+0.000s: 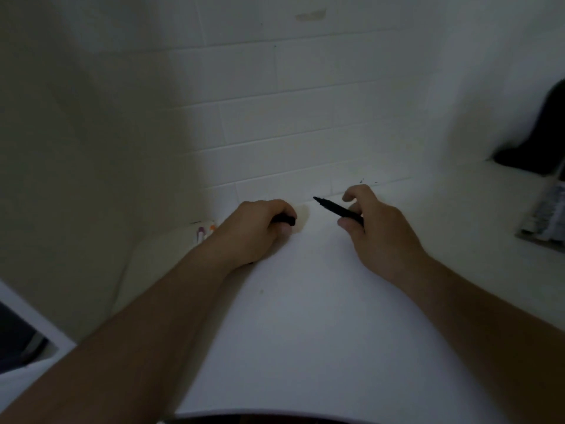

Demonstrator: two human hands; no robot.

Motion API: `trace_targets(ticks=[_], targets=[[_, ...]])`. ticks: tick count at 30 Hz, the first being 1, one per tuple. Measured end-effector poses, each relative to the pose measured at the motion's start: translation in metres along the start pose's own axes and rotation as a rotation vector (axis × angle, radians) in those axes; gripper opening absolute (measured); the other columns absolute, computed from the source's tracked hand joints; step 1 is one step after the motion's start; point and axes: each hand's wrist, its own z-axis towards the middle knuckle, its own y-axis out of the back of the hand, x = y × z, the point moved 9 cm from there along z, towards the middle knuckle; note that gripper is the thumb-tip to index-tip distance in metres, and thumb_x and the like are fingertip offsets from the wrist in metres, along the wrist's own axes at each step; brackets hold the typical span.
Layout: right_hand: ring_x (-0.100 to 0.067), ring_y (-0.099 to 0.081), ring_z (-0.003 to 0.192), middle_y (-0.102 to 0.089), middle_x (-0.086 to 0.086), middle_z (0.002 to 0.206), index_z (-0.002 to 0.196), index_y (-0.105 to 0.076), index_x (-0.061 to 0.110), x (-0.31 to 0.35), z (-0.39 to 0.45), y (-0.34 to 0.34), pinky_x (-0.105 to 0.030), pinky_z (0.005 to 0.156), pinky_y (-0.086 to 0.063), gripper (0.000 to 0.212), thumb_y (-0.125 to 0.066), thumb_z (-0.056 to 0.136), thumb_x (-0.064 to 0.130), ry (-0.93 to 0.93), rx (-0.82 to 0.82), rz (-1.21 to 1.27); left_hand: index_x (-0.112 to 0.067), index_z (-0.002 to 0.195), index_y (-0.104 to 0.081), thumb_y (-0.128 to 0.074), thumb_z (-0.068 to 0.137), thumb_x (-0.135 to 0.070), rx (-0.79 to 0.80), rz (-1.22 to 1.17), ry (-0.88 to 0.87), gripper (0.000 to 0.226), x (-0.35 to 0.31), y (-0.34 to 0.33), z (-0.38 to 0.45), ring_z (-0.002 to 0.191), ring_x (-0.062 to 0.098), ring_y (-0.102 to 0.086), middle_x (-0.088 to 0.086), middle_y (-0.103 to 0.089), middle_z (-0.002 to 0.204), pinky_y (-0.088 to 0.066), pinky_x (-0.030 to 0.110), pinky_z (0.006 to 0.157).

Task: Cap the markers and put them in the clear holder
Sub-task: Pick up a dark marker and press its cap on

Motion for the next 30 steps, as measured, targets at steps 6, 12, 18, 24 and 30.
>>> trace_targets(ticks=[6,12,18,24,30], targets=[[-0.023,-0.057,0.084,-0.061,0.006,0.093,0.111,-0.06,0.029,0.02,-0.004,-0.002,-0.041,0.072,-0.051,0.017,-0.06,0.095,0.023,0.205,0.0,-0.185,-0.035,0.098,-0.062,-0.073,0.085,-0.021,-0.087,-0.155,0.115,0.021,0.012,0.006,0.0,0.089,0.011,-0.065,-0.009,-0.07,0.102,-0.053,0.028,0.079],[-0.023,-0.055,0.083,-0.056,0.007,0.09,0.114,-0.062,0.028,0.03,-0.008,-0.003,-0.039,0.066,-0.048,0.018,-0.058,0.096,0.025,0.275,-0.011,-0.25,-0.034,0.098,-0.062,-0.075,0.083,-0.022,-0.087,-0.124,0.086,0.023,0.004,0.004,-0.001,0.08,0.007,-0.061,-0.009,-0.069,0.094,-0.044,0.014,0.069],[-0.021,-0.053,0.08,-0.055,0.007,0.088,0.115,-0.064,0.025,0.033,-0.01,-0.007,-0.033,0.061,-0.039,0.019,-0.059,0.096,0.025,0.314,0.007,-0.288,-0.032,0.099,-0.067,-0.079,0.081,-0.029,-0.077,-0.082,-0.047,0.022,-0.018,0.003,-0.003,0.075,-0.005,-0.057,-0.015,-0.067,0.084,-0.04,0.005,0.067],[-0.018,-0.051,0.076,-0.054,0.009,0.083,0.109,-0.064,0.027,0.036,-0.009,-0.005,-0.033,0.062,-0.038,0.015,-0.057,0.098,0.032,0.305,0.01,-0.264,-0.035,0.101,-0.072,-0.075,0.083,-0.039,-0.05,-0.116,-0.084,0.018,-0.02,-0.001,-0.002,0.077,-0.005,-0.061,-0.016,-0.069,0.082,-0.04,0.007,0.066],[-0.015,-0.042,0.077,-0.058,0.009,0.084,0.109,-0.063,0.027,0.034,-0.008,-0.007,-0.04,0.063,-0.045,0.02,-0.048,0.101,0.035,0.307,0.005,-0.293,-0.027,0.111,-0.062,-0.048,0.101,-0.035,0.059,-0.052,-0.111,0.018,-0.023,-0.014,0.0,0.075,0.003,-0.053,-0.009,-0.06,0.084,-0.037,0.021,0.066]])
